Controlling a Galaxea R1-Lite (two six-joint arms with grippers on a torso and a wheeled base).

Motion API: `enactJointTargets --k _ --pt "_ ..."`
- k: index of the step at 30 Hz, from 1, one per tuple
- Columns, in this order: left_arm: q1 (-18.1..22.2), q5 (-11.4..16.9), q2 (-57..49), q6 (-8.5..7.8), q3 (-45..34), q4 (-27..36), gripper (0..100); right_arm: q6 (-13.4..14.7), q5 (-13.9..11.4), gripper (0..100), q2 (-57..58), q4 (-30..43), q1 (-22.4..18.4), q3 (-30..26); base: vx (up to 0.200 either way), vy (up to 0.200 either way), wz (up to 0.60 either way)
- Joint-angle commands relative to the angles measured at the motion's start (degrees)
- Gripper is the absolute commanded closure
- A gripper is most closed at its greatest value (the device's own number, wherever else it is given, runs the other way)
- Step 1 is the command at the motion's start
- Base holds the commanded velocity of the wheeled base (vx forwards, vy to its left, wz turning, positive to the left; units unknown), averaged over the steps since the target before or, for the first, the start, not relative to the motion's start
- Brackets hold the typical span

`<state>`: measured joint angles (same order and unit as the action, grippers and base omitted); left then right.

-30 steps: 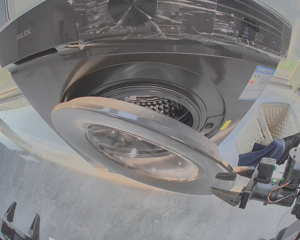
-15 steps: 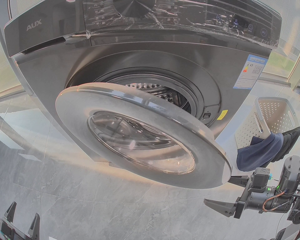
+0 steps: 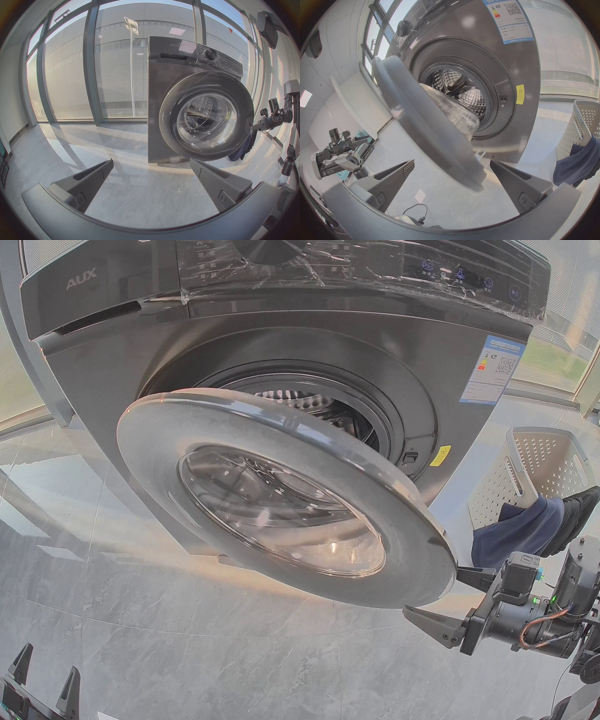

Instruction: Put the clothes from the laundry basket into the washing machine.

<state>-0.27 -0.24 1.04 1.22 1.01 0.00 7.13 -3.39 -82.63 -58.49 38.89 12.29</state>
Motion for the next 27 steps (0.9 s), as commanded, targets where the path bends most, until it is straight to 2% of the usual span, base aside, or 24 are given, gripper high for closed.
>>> enactJointTargets --k 1,6,9,14,16,17,18,21,27 --pt "0.0 0.0 -0.8 0.1 -0.9 0.0 0 0.3 0.1 0 0.3 -0.4 4.2 -1.4 0.0 0.0 0.0" --pt "0.0 0.0 -0.8 0.01 -0.9 0.0 0 1.7 0.1 0 1.5 -0.3 6.1 -4.1 0.0 0.0 0.0" --pt "0.0 0.0 -0.8 0.1 -0.9 0.0 0 2.2 0.5 0 2.6 0.0 5.2 -6.4 0.0 0.0 0.0" --pt "0.0 0.0 -0.8 0.1 -0.9 0.0 0 2.1 5.1 0 2.4 0.5 3.5 -11.8 0.0 0.0 0.0" --pt "0.0 0.0 -0.8 0.01 -0.9 0.0 0 2.0 5.5 0 1.7 0.5 0.7 -12.2 0.0 0.0 0.0" --pt "0.0 0.0 -0.8 0.01 -0.9 0.0 0 2.0 5.5 0 1.6 0.5 0.5 -12.1 0.0 0.0 0.0" --pt "0.0 0.0 -0.8 0.01 -0.9 0.0 0 1.9 5.5 0 0.3 0.0 -1.8 -11.1 0.0 0.0 0.0" --pt "0.0 0.0 -0.8 0.01 -0.9 0.0 0 2.3 5.5 0 -3.4 -0.4 -4.5 -6.1 0.0 0.0 0.0" --pt "0.0 0.0 -0.8 0.1 -0.9 0.0 0 2.4 5.6 0 -9.2 -0.4 -2.9 2.3 0.0 0.0 0.0"
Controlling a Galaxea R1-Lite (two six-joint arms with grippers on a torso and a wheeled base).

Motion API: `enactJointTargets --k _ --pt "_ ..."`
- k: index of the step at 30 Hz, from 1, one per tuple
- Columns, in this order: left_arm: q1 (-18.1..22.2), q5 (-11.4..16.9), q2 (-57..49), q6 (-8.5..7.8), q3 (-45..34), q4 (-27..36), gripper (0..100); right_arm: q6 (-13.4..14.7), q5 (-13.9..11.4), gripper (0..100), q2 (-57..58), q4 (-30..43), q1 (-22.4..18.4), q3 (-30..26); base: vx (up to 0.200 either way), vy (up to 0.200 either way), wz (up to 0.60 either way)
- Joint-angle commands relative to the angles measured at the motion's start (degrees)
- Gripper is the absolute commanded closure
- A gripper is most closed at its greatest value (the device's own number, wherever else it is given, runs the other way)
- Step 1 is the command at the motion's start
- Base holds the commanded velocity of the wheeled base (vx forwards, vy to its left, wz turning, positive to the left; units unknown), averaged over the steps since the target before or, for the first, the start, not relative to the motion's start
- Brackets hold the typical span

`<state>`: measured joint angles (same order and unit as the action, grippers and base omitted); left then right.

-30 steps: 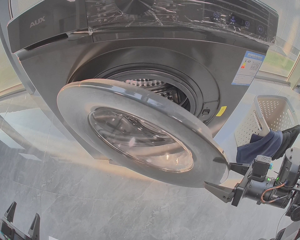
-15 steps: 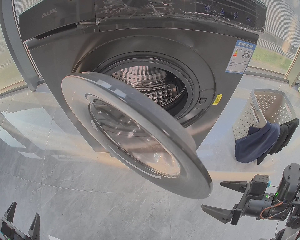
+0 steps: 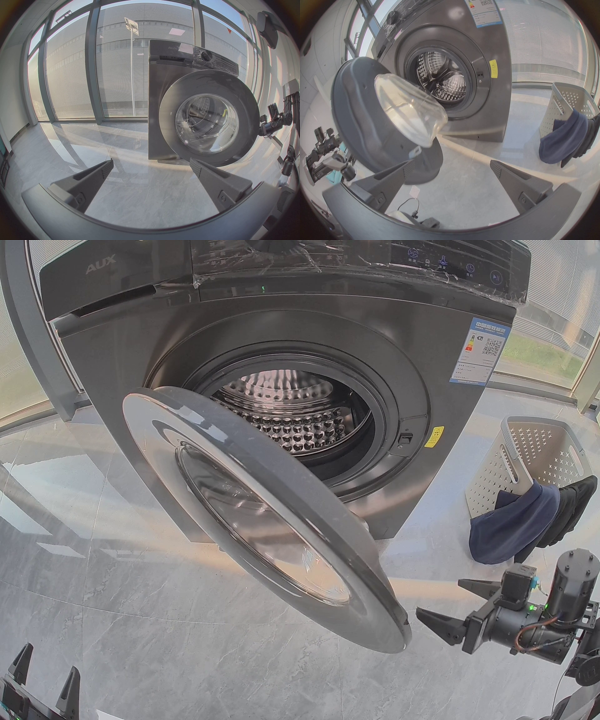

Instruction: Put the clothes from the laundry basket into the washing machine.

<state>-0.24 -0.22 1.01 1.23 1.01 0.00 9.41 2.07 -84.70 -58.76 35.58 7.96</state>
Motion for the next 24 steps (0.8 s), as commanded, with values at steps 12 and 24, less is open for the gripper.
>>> enactJointTargets --k 12,24 --pt "0.0 0.0 -0.7 0.0 -0.9 0.0 0 3.5 0.2 0 -11.2 -3.6 13.6 3.4 0.0 0.0 0.0" --pt "0.0 0.0 -0.7 0.0 -0.9 0.0 0 4.4 5.4 0 -22.4 -8.5 6.7 19.2 0.0 0.0 0.0"
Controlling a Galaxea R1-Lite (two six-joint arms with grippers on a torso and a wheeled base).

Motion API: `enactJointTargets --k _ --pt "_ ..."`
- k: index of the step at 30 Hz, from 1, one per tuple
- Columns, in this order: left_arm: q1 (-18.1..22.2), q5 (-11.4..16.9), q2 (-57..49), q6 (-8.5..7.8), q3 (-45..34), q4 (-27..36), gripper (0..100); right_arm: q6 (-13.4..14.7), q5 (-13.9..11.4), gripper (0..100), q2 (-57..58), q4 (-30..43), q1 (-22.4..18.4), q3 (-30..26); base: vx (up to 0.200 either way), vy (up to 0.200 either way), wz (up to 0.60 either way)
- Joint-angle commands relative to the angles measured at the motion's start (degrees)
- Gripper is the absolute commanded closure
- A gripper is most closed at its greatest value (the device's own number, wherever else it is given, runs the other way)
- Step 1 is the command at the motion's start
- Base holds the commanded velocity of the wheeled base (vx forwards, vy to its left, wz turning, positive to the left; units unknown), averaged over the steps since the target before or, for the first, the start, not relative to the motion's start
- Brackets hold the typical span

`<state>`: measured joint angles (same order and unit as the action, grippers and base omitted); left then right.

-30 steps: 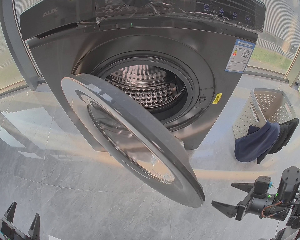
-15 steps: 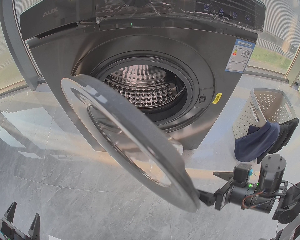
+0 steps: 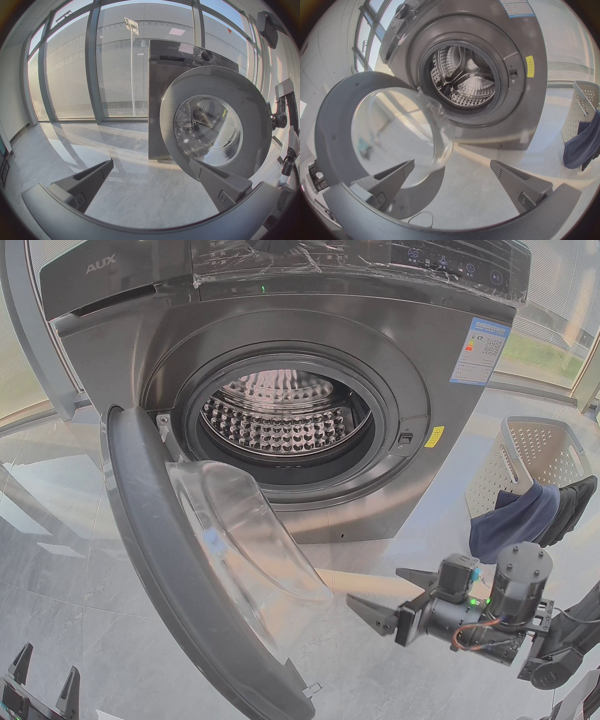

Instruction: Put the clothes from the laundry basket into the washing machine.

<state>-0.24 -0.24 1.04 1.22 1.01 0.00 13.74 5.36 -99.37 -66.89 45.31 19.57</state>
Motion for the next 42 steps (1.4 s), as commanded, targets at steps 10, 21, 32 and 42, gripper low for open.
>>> enactJointTargets --k 10,21,32,42 --pt "0.0 0.0 -0.8 0.01 -0.9 0.0 0 -0.2 2.1 0 -14.7 -0.1 -4.6 12.7 0.0 0.0 0.0" --pt "0.0 0.0 -0.8 -0.08 -0.9 0.0 0 0.5 2.2 0 -15.9 -1.6 1.8 12.4 -0.036 0.0 0.0" --pt "0.0 0.1 -0.8 -0.16 -0.9 0.0 0 0.1 2.4 0 -22.1 -2.6 2.0 17.3 -0.2 0.0 0.0" --pt "0.0 0.1 -0.8 0.01 -0.9 0.0 0 -0.2 2.1 0 -27.0 -1.0 3.5 28.5 -0.04 0.0 0.0"
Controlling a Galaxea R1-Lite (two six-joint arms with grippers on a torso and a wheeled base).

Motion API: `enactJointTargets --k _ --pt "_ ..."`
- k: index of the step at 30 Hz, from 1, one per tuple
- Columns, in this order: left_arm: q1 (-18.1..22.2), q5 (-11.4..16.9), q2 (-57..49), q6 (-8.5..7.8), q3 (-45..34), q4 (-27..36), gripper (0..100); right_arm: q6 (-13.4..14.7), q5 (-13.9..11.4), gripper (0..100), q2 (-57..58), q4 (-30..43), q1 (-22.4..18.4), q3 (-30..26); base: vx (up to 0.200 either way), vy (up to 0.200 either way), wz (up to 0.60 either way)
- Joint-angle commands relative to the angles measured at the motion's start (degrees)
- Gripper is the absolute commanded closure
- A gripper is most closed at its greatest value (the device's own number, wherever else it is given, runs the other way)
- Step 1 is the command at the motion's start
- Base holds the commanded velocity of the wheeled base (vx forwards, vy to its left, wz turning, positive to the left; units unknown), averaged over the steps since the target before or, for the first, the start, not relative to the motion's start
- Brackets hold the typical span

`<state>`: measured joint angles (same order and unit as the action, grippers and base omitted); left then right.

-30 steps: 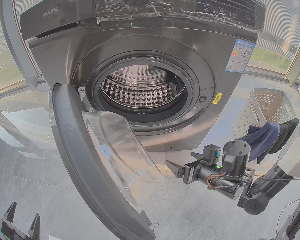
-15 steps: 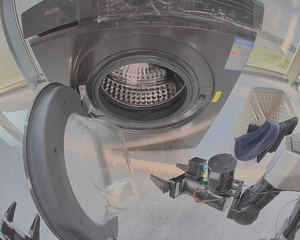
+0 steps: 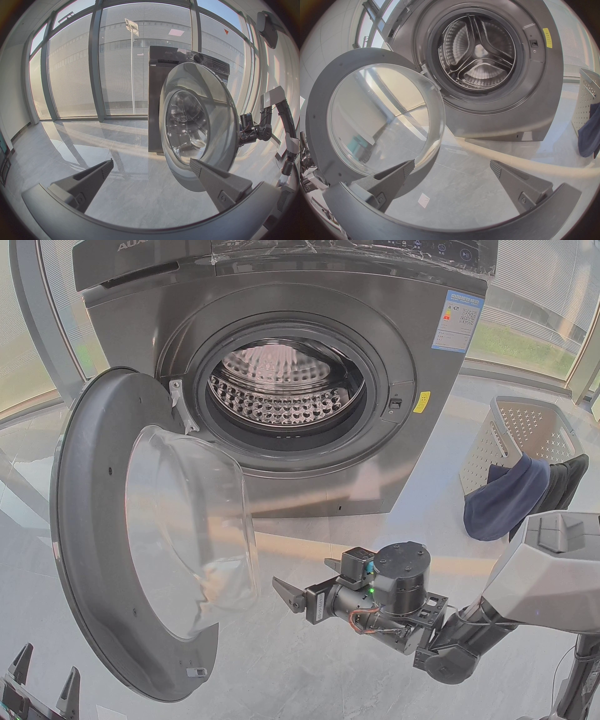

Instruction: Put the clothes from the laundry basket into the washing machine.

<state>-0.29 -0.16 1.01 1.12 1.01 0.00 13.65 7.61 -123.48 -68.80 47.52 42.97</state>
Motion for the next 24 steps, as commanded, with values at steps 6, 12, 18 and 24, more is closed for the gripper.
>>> enactJointTargets --k 6,12,18,24 --pt "0.0 0.0 -0.7 0.2 -0.9 0.0 0 0.0 -0.1 0 -4.5 3.9 3.1 10.9 0.0 0.0 0.0" --pt "0.0 0.0 -0.7 0.11 -0.9 0.0 0 0.6 -0.2 0 -4.1 2.7 5.3 10.7 0.0 0.0 0.0" --pt "0.0 0.0 -0.7 0.11 -0.9 0.0 0 0.5 -0.5 0 -4.1 3.4 3.4 11.8 0.0 0.0 0.0" --pt "0.0 0.0 -0.7 0.11 -0.9 0.0 0 0.3 -0.7 0 -7.0 4.7 3.4 17.9 0.0 0.0 0.0"
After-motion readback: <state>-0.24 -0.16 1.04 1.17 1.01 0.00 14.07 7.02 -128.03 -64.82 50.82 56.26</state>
